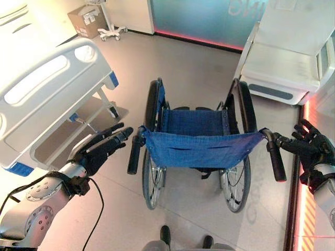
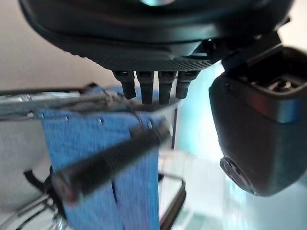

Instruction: Push the wheelchair next to the bed

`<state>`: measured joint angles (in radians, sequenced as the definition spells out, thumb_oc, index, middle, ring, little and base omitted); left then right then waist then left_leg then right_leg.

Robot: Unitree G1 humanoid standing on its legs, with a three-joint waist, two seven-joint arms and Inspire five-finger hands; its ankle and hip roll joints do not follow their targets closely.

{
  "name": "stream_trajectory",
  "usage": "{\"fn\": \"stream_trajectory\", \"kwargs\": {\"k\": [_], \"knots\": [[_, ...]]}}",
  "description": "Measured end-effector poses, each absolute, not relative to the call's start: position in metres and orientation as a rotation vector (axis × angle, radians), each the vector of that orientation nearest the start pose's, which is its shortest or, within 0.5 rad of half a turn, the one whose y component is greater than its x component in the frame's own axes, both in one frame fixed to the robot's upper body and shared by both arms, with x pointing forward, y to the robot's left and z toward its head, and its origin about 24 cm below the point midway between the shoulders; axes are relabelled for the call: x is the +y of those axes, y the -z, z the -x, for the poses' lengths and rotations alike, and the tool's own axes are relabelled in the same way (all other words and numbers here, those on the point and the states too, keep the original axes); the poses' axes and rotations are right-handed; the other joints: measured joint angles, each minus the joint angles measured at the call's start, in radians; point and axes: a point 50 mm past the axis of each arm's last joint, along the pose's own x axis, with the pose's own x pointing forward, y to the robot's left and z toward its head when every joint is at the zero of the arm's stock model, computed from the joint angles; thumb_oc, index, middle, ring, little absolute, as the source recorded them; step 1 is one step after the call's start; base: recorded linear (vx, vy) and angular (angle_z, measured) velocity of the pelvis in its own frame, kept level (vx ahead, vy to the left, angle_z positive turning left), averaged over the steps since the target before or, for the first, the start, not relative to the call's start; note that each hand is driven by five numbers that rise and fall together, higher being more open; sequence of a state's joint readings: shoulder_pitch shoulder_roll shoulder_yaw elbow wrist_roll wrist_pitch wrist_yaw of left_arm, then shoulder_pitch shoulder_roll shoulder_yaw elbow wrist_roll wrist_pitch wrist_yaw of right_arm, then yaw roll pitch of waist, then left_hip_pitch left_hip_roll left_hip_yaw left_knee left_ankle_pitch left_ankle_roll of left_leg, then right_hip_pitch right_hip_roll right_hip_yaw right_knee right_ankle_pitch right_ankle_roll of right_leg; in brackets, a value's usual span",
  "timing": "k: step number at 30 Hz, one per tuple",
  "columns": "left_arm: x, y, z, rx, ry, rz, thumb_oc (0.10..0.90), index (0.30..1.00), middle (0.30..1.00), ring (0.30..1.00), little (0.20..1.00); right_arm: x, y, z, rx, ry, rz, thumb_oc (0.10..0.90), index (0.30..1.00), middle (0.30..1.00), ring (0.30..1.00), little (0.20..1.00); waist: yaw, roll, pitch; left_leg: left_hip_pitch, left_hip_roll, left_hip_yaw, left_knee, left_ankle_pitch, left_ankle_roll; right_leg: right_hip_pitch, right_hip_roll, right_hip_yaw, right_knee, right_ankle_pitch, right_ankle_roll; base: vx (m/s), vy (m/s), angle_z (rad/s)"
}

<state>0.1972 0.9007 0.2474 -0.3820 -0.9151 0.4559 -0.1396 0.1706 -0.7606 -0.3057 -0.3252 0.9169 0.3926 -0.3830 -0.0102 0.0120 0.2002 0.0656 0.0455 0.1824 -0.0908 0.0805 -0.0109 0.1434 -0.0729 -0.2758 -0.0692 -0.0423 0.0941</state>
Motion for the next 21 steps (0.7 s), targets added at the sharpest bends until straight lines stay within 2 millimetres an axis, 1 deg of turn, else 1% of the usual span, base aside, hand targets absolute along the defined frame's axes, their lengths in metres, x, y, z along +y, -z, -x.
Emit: {"fn": "stream_trajectory", "kwargs": {"k": [4, 9, 12, 17, 21], "knots": [[0.268, -0.138, -0.216, 0.232, 0.250, 0.004, 0.800, 0.900, 0.900, 0.900, 0.900, -0.303, -0.129, -0.216, 0.140, 0.363, -0.103, 0.800, 0.900, 0.900, 0.900, 0.900, 0.001, 0.000, 0.000, 0.000, 0.000, 0.015, 0.000, 0.000, 0.000, 0.001, -0.001, 0.000, 0.000, 0.000, 0.000, 0.00, 0.000, 0.00], [0.265, -0.136, -0.217, 0.237, 0.252, 0.034, 0.800, 0.900, 0.900, 0.900, 0.900, -0.295, -0.123, -0.217, 0.168, 0.328, -0.112, 0.800, 0.900, 0.900, 0.900, 0.900, 0.009, 0.000, 0.000, 0.000, -0.002, 0.015, 0.000, 0.000, 0.000, 0.000, -0.003, 0.000, 0.000, 0.001, 0.001, 0.00, 0.000, 0.00], [0.263, -0.136, -0.217, 0.238, 0.250, 0.043, 0.800, 0.900, 0.900, 0.900, 0.900, -0.294, -0.122, -0.217, 0.174, 0.318, -0.138, 0.800, 0.900, 0.900, 0.900, 0.900, 0.012, -0.001, 0.000, 0.000, -0.002, 0.015, 0.000, 0.000, 0.000, 0.000, -0.003, 0.000, 0.000, 0.001, 0.001, 0.00, 0.000, 0.00], [0.263, -0.136, -0.217, 0.241, 0.249, 0.062, 0.800, 0.900, 0.900, 0.900, 0.900, -0.294, -0.123, -0.217, 0.176, 0.313, -0.140, 0.800, 0.900, 0.900, 0.900, 0.900, 0.015, -0.001, 0.000, 0.000, -0.002, 0.015, 0.000, 0.000, 0.000, 0.000, -0.003, 0.000, 0.000, 0.001, 0.001, 0.00, 0.000, 0.00], [0.263, -0.136, -0.217, 0.243, 0.250, 0.052, 0.800, 0.900, 0.900, 0.900, 0.900, -0.290, -0.129, -0.216, 0.158, 0.288, -0.126, 0.800, 0.900, 0.900, 0.900, 0.900, 0.017, -0.001, 0.000, 0.000, -0.002, 0.016, 0.000, 0.000, 0.000, 0.001, -0.003, -0.001, 0.000, 0.001, 0.001, 0.00, 0.000, 0.00]]}}
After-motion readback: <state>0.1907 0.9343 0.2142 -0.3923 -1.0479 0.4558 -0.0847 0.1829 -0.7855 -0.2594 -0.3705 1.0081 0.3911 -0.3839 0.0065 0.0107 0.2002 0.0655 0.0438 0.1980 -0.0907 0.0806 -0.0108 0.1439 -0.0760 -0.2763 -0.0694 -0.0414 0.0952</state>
